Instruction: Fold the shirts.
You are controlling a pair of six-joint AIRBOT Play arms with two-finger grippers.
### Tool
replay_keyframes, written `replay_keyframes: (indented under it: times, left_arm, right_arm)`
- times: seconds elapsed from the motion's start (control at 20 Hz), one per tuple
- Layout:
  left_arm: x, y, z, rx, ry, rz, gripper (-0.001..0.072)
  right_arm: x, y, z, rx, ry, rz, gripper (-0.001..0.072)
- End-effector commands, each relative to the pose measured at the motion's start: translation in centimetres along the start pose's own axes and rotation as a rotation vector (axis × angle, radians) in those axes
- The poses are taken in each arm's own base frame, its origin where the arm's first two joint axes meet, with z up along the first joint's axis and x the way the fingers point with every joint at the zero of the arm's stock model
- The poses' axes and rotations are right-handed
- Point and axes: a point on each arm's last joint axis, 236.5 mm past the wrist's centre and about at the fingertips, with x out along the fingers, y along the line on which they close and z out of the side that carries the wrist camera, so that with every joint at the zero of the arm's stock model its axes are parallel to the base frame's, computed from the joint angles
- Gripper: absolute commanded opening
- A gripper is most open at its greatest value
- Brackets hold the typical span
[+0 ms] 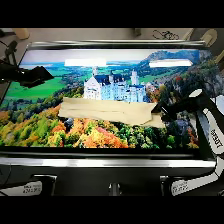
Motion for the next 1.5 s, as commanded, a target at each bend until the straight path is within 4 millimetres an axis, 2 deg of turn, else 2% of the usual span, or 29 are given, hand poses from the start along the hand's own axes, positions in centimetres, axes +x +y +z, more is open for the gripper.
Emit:
replay_keyframes:
  times: [0.0,0.05,0.1,0.15,0.2,0.25,0.3,0.35,0.45,0.55,0.7,0.85,0.95,1.0,1.1,1.2,1.3,1.4,1.45]
  left_arm:
    - [-3.7,-3.1,0.6,0.059,-0.079,-0.027,0.0664]
    - [-4.0,-3.6,0.5,0.069,-0.084,-0.032,0.0664]
    - [-3.9,-4.2,0.3,0.079,-0.078,-0.039,0.0661]
    - [-3.4,-4.8,-0.2,0.089,-0.062,-0.047,0.059]
    - [-2.7,-5.3,-0.7,0.099,-0.044,-0.056,0.0439]
    - [-1.6,-6.1,-1.5,0.115,-0.018,-0.067,0.0207]
    - [-0.1,-6.9,-2.6,0.144,0.012,-0.079,0.0079]
    - [1.8,-7.9,-4.1,0.167,0.047,-0.094,0.0029]
    - [6.9,-11.0,-8.6,0.167,0.137,-0.164,0.0028]
    - [12.9,-15.1,-13.6,0.1,0.203,-0.257,0.0028]
    - [19.5,-21.3,-19.9,-0.033,0.298,-0.389,0.0028]
    - [23.5,-27.9,-25.5,-0.135,0.383,-0.525,0.0029]
    - [24.7,-32.0,-28.6,-0.173,0.433,-0.61,0.0029]
    - [24.9,-33.6,-29.5,-0.172,0.446,-0.647,0.0028]
    - [24.7,-34.9,-29.3,-0.138,0.437,-0.679,0.0026]
    - [23.7,-33.0,-25.8,-0.038,0.364,-0.644,0.0024]
    - [21.4,-28.5,-20.1,0.072,0.28,-0.52,0.0024]
    - [17.0,-23.1,-13.1,0.158,0.165,-0.385,0.0024]
    - [13.7,-20.2,-9.4,0.192,0.088,-0.32,0.0024]
  right_arm:
    - [1.8,1.1,0.9,0.027,-0.019,0.062,0.0704]
    - [2.4,1.8,0.7,0.011,-0.014,0.061,0.0676]
    - [3.1,2.6,0.5,-0.009,-0.011,0.059,0.0554]
    - [3.6,3.7,0.4,-0.026,-0.017,0.066,0.0294]
    - [3.6,4.9,0.0,-0.046,-0.007,0.081,0.0023]
    - [2.8,6.1,-0.1,-0.061,-0.004,0.104,0.0024]
    - [1.6,7.4,-0.3,-0.084,-0.007,0.127,0.0023]
    - [-0.3,8.7,-0.4,-0.125,-0.019,0.138,0.0022]
    - [-4.4,11.9,-1.3,-0.211,-0.045,0.162,0.0022]
    - [-8.5,14.9,-3.2,-0.273,-0.064,0.18,0.0023]
    - [-13.1,17.4,-7.1,-0.348,-0.09,0.188,0.0023]
    - [-16.0,18.8,-10.7,-0.39,-0.107,0.189,0.0023]
    - [-17.3,19.4,-11.9,-0.412,-0.138,0.192,0.0023]
    - [-17.6,19.6,-12.1,-0.414,-0.147,0.193,0.0023]
    - [-17.6,19.7,-11.8,-0.411,-0.159,0.195,0.0023]
    - [-17.3,20.2,-10.6,-0.39,-0.188,0.206,0.0023]
    - [-15.2,21.3,-9.9,-0.402,-0.172,0.213,0.0023]
    - [-11.7,23.8,-9.1,-0.423,-0.163,0.239,0.0023]
    - [-9.5,25.6,-8.8,-0.429,-0.161,0.27,0.0023]
